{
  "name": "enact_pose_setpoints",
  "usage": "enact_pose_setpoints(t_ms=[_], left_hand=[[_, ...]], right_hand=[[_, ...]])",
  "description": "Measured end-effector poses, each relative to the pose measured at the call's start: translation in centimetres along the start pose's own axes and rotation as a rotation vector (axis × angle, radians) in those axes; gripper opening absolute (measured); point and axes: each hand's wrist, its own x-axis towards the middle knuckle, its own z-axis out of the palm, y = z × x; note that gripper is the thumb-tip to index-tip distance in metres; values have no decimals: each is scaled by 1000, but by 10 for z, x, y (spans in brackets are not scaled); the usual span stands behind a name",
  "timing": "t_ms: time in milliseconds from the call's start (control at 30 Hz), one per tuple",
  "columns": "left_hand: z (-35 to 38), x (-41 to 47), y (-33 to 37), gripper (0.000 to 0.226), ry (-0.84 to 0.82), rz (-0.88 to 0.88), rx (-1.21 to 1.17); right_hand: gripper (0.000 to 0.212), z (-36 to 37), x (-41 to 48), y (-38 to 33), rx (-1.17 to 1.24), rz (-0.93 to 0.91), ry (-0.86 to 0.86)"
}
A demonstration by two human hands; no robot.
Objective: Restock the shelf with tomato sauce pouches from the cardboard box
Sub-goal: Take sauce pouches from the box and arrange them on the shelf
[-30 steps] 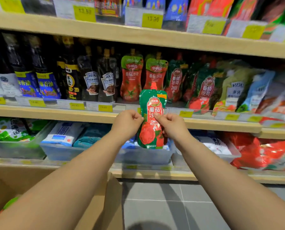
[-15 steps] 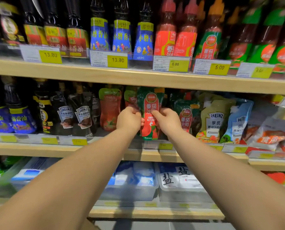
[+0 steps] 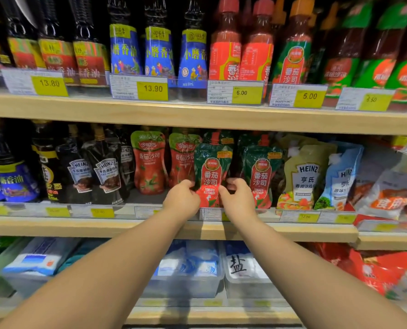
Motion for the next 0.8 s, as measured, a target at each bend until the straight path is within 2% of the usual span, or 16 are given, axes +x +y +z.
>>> enact_pose_setpoints(t_ms=[67,167,333,500,633,700,800], left_hand=[[-1,0,0,42,-5,6,31],[-1,-1,4,42,7,22,50],[9,-3,15,29,-33,68,56],[17,-2,27,37,-90,63,21],[18,-3,31,41,-127,36,-8],[15,-4,29,41,-85,9,-30],[4,-9,17,40,74,17,-153]], right_hand=[[34,-2,-4,5,3,-7,20],[38,-2,-9,8,-49,-37,-53],[43,-6,-6,10,-89,-32,-80],[48,-11,2,6,-161,6,-154],[48,-15,5,7,-213,31,-134],[46,-15,0,5,-173,26,-66],[35,-9,-10,-3,-64,-62,10]])
